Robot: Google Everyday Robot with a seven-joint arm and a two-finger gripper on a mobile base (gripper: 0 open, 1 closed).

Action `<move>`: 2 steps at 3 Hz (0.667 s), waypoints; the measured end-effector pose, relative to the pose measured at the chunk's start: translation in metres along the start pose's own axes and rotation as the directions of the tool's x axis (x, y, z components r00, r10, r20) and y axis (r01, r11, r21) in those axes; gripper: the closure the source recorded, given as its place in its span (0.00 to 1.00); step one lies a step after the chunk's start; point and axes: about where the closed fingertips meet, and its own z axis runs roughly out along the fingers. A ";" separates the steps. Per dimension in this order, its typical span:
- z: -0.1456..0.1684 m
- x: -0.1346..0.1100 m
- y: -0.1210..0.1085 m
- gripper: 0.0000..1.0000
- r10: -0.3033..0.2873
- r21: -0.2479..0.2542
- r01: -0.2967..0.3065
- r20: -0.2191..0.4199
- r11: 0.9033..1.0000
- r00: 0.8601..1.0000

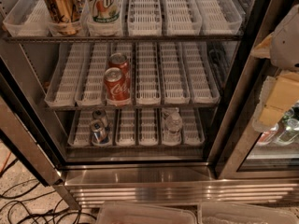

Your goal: Pick 7up can from top shelf of fridge

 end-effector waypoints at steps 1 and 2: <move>0.004 0.000 -0.001 0.00 0.012 0.001 -0.012 0.007 1.000 1.000; 0.027 -0.002 0.007 0.00 0.015 -0.012 -0.015 0.002 1.000 1.000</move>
Offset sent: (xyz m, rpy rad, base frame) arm 0.0007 0.0198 -0.0763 0.0078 0.0576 -0.0153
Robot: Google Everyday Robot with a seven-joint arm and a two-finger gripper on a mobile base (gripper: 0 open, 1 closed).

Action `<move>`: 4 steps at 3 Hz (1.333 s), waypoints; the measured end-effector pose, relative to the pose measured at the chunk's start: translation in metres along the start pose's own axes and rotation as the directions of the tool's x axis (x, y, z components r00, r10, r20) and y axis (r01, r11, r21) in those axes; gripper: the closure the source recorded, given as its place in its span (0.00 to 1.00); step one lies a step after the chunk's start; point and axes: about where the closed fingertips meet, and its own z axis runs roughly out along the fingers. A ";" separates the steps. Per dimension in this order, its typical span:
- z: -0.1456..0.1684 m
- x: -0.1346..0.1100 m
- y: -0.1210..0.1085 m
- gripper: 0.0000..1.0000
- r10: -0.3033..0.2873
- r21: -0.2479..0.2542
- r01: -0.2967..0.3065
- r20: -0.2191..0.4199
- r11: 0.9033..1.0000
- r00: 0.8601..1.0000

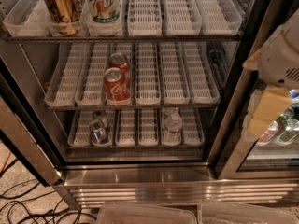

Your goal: Pick 7up can from top shelf of fridge

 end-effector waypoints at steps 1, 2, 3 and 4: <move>0.038 -0.007 0.023 0.00 -0.016 -0.030 0.017 0.022 0.999 1.000; 0.076 -0.022 0.060 0.00 -0.022 -0.075 0.028 0.082 0.997 0.996; 0.106 -0.035 0.085 0.00 -0.013 -0.089 0.034 0.224 0.995 0.975; 0.120 -0.065 0.102 0.00 -0.047 -0.091 0.091 0.402 0.992 0.914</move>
Offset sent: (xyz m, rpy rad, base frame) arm -0.0591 0.0907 -0.1442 0.1902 0.0979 0.0987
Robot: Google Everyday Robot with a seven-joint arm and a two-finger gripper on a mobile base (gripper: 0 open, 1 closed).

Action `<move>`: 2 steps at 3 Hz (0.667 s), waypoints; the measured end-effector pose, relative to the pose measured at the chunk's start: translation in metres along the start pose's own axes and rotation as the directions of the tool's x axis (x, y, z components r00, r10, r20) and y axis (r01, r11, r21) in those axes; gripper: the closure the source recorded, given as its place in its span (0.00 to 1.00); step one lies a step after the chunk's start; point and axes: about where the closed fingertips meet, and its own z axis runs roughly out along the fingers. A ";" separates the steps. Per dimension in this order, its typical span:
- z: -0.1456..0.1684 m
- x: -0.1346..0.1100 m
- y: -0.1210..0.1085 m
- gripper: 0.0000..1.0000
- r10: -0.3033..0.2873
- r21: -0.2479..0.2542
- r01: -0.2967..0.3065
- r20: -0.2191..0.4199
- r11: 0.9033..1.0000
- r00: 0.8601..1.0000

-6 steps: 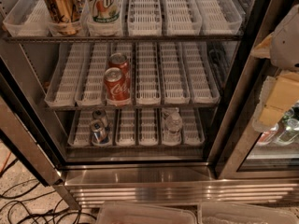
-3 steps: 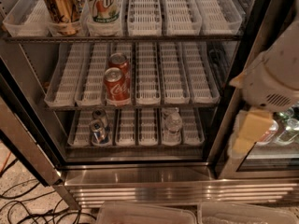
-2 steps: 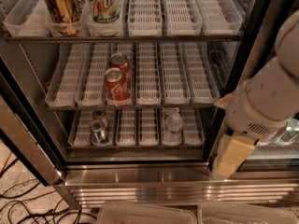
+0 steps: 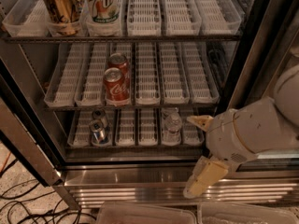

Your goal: Pick 7up can from top shelf of fridge

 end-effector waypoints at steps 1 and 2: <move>0.012 -0.037 0.014 0.00 -0.063 -0.005 0.065 0.185 0.998 0.981; 0.008 -0.060 0.017 0.00 -0.111 0.008 0.113 0.254 0.994 0.961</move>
Offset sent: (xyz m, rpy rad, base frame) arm -0.0066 0.0318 0.0057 0.1324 -0.0472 0.0694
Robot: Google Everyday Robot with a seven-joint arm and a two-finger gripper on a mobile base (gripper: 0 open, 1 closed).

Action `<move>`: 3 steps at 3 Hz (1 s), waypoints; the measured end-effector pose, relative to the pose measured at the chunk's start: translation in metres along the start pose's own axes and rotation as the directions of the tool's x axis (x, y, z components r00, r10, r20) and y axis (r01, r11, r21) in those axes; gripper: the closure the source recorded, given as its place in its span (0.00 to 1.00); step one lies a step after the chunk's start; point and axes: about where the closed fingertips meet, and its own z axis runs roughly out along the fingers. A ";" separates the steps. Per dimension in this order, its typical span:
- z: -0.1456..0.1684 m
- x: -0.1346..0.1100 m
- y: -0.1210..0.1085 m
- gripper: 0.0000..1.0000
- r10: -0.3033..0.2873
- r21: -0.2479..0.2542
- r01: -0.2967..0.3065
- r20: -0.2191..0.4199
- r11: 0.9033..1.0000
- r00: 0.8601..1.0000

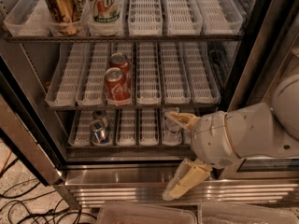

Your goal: Pick 7up can from top shelf of fridge

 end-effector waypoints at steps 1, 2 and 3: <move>0.005 0.005 0.000 0.00 0.047 0.030 -0.049 0.058 0.998 0.997; 0.024 0.011 0.001 0.00 0.116 0.093 -0.136 0.192 0.986 0.974; 0.032 -0.006 -0.006 0.00 0.118 0.176 -0.181 0.316 0.968 0.941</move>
Offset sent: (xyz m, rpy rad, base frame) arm 0.0238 0.0276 -0.0250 0.5385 -0.0177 -0.2645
